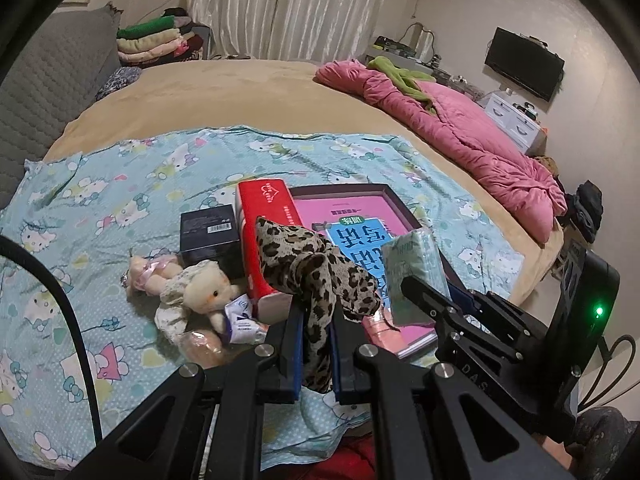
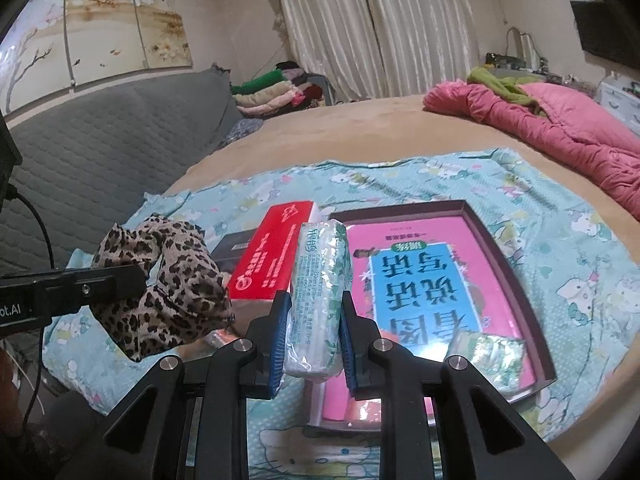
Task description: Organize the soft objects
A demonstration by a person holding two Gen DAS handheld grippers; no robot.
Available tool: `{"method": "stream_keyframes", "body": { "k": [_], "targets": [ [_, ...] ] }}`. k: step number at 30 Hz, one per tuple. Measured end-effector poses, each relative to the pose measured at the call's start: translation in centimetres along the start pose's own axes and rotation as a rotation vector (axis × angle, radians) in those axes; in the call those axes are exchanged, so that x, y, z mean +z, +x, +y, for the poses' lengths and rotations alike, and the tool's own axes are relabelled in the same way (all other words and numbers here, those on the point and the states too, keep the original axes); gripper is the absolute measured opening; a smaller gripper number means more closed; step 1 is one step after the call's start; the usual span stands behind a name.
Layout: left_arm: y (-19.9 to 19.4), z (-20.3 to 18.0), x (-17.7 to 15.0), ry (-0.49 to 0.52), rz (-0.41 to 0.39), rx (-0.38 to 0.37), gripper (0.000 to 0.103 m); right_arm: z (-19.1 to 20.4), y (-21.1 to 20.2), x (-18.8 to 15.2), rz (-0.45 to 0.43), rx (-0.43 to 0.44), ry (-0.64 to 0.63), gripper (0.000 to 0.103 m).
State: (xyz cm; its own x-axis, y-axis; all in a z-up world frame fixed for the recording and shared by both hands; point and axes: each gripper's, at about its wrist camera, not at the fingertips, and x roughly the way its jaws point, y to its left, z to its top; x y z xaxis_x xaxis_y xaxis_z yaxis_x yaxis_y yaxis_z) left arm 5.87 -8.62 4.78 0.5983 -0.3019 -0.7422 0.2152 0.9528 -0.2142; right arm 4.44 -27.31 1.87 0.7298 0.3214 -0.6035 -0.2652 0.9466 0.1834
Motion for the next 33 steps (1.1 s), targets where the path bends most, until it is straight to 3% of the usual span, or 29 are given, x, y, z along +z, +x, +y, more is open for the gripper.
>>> {"method": "stream_keyframes", "body": {
  "k": [14,19,33],
  "targets": [
    [0.8,-2.9,0.9,0.059,-0.001,-0.015,0.011,-2.6,-1.9,1.4,-0.08,-0.053,0.046,0.024],
    [1.2,-4.0,1.6,0.079,-0.004,-0.032,0.011,-4.5,-3.1,2.3,-0.136,-0.099,0.072,0.024],
    [4.1,-7.0,2.3,0.126,0.031,-0.062,0.011,-9.2,-4.7,2.8,-0.184,-0.209,0.148,0.024]
  ]
}}
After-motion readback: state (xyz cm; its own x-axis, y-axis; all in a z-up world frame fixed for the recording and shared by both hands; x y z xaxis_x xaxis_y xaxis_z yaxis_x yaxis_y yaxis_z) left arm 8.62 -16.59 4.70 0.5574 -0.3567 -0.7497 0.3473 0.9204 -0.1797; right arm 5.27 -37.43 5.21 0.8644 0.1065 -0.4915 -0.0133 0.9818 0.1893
